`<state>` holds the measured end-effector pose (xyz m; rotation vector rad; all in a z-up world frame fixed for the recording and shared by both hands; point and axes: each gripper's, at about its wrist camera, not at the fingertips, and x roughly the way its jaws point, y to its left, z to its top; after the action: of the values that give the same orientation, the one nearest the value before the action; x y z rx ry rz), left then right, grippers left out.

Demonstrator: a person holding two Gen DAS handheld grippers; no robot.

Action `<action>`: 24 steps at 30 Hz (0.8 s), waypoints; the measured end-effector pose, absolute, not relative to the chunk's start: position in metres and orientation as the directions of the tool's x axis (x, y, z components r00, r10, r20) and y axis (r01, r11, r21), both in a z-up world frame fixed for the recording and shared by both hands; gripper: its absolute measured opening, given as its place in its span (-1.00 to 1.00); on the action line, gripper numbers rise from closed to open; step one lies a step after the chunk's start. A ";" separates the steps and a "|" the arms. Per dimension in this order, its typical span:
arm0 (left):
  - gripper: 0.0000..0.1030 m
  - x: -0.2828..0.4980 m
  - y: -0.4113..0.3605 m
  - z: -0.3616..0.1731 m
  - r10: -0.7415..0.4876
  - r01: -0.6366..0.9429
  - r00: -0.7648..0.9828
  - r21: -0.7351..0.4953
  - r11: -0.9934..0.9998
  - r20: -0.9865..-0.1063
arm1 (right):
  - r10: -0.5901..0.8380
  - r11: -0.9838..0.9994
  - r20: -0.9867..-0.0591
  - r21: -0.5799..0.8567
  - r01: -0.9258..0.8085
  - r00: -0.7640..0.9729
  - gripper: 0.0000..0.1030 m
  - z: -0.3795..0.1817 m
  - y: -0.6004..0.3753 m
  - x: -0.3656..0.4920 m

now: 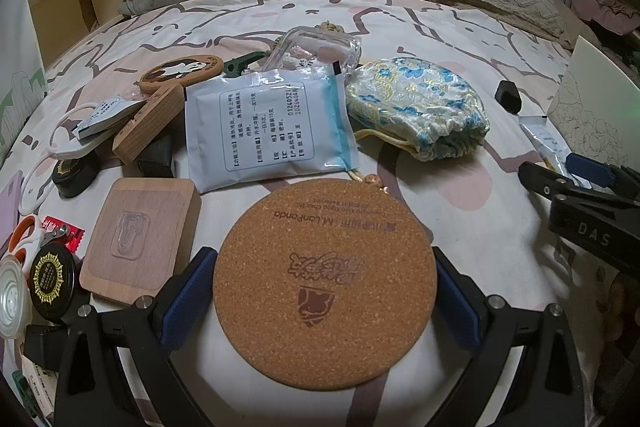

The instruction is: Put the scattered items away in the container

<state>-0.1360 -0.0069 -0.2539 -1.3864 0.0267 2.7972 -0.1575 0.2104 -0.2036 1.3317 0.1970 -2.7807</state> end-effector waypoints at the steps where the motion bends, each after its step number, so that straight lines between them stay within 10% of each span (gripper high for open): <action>1: 0.95 -0.137 -0.007 -0.254 0.010 -0.025 -0.605 0.007 -1.000 -0.796 | 0.008 -0.990 -0.778 -0.093 0.103 -0.628 0.42 -0.204 0.211 -0.157; 12: 0.95 -0.136 -0.006 -0.254 0.010 -0.025 -0.606 0.007 -1.000 -0.796 | -0.001 -0.995 -0.742 -0.063 0.072 -0.671 -0.66 -0.198 0.226 -0.154; 24: 0.95 -0.136 -0.007 -0.254 0.010 -0.025 -0.606 0.006 -1.000 -0.796 | -0.071 -0.987 -0.747 -0.044 0.156 -0.661 -0.74 -0.193 0.210 -0.135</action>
<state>-0.1363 -0.0066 -0.2539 -1.3860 0.0265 2.7972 -0.1354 0.2099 -0.1933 1.2289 0.1581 -2.7501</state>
